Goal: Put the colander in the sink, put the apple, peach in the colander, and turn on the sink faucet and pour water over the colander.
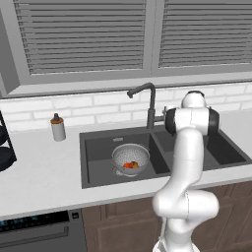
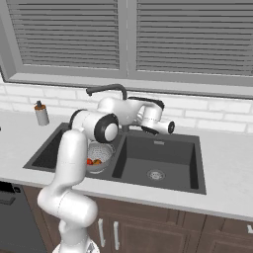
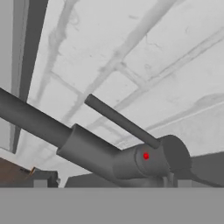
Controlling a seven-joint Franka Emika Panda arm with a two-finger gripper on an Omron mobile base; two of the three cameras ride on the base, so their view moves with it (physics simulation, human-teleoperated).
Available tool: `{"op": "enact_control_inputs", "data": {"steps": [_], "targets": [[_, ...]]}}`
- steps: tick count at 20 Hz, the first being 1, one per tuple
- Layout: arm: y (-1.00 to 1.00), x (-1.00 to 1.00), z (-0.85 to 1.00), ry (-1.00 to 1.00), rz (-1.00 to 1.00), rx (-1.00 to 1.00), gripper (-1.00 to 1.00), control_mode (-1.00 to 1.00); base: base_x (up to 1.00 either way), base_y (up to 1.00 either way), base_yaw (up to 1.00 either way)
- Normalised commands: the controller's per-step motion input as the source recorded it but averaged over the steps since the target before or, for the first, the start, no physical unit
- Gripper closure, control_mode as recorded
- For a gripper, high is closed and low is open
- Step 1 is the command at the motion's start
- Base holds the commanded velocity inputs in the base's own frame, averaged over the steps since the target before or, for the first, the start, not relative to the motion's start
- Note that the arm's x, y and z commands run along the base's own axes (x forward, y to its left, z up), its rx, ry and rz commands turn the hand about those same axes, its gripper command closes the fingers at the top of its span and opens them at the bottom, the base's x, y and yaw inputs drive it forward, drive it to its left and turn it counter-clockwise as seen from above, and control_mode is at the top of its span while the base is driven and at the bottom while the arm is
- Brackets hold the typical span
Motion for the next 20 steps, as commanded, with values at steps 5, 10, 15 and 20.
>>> {"op": "enact_control_inputs", "data": {"steps": [5,10,15,20], "targets": [[0.05,0.33,-0.02,0.0,0.0,0.0,-1.0,-1.0,0.0,0.0,0.0],[0.0,0.28,-0.18,0.0,0.0,0.0,-1.0,-1.0,0.0,0.0,0.0],[0.0,0.23,-0.13,0.0,0.0,0.0,-1.0,-1.0,0.0,0.0,0.0],[0.02,0.26,0.0,-0.03,0.0,0.0,-1.0,-1.0,0.0,0.0,0.0]]}}
